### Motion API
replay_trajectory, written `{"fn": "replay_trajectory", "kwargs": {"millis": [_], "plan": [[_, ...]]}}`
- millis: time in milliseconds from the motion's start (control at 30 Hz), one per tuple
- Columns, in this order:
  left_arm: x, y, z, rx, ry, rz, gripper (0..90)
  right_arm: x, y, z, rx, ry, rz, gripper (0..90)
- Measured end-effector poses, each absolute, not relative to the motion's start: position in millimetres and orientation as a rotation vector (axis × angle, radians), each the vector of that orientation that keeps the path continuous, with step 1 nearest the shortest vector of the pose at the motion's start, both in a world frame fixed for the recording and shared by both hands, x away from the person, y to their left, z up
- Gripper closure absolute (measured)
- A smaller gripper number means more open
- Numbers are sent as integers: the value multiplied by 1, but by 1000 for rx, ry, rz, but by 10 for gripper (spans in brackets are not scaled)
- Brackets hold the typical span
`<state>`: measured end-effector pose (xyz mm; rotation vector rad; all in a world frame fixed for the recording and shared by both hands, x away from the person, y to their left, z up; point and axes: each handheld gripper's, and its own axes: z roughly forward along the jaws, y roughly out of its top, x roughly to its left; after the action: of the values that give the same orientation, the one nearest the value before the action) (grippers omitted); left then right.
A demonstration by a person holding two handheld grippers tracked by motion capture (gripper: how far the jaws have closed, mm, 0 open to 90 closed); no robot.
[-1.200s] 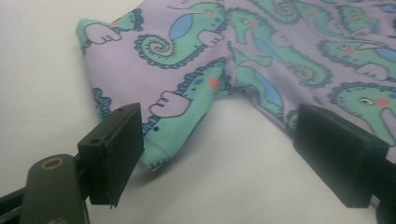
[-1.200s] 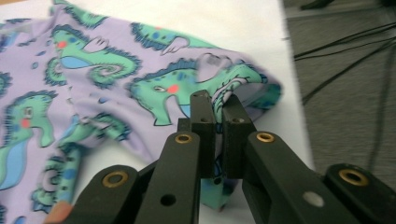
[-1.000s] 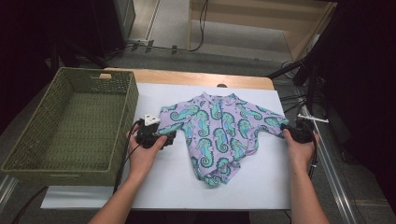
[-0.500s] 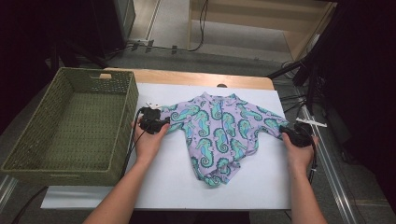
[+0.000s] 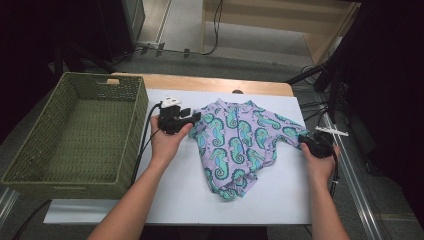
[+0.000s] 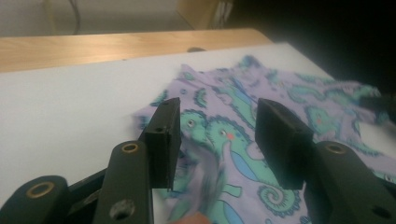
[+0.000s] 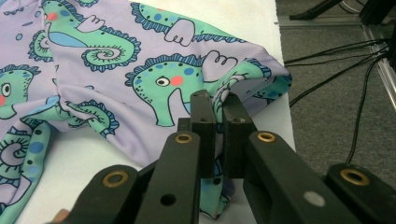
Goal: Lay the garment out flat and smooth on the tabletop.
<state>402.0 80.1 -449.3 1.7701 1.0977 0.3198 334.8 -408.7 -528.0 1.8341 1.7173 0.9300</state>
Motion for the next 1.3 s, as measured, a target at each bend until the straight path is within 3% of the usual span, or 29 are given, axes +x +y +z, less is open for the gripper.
{"fn": "replay_trajectory", "kwargs": {"millis": [167,300,433,533,600,667,833,900,933,967,1033,1300], "plan": [[415,88,-470,1825,1231,319,562,335,-407,-528,1831,1721,919,844],[416,72,-479,1864,1185,221,472,335,-407,-528,1829,1721,919,844],[412,54,-485,1943,1115,154,441,335,-407,-528,1830,1721,919,844],[406,44,-494,2062,1080,148,633,335,-407,-528,1825,1724,919,844],[402,43,-497,2124,1047,193,880,335,-407,-528,1825,1724,919,844],[398,56,-494,2089,1083,286,888,335,-407,-528,1825,1724,919,843],[390,93,-485,1900,1372,622,878,335,-407,-528,1833,1718,917,844],[388,98,-485,1874,1409,673,744,335,-407,-528,1834,1717,915,844],[387,102,-487,1857,1446,697,744,335,-407,-528,1834,1717,915,844],[383,107,-489,1846,1432,671,624,335,-407,-528,1833,1716,913,844],[379,107,-487,1826,1384,635,555,335,-407,-528,1833,1716,914,844],[379,107,-474,1732,1330,610,552,335,-408,-528,1831,1716,918,844]]}}
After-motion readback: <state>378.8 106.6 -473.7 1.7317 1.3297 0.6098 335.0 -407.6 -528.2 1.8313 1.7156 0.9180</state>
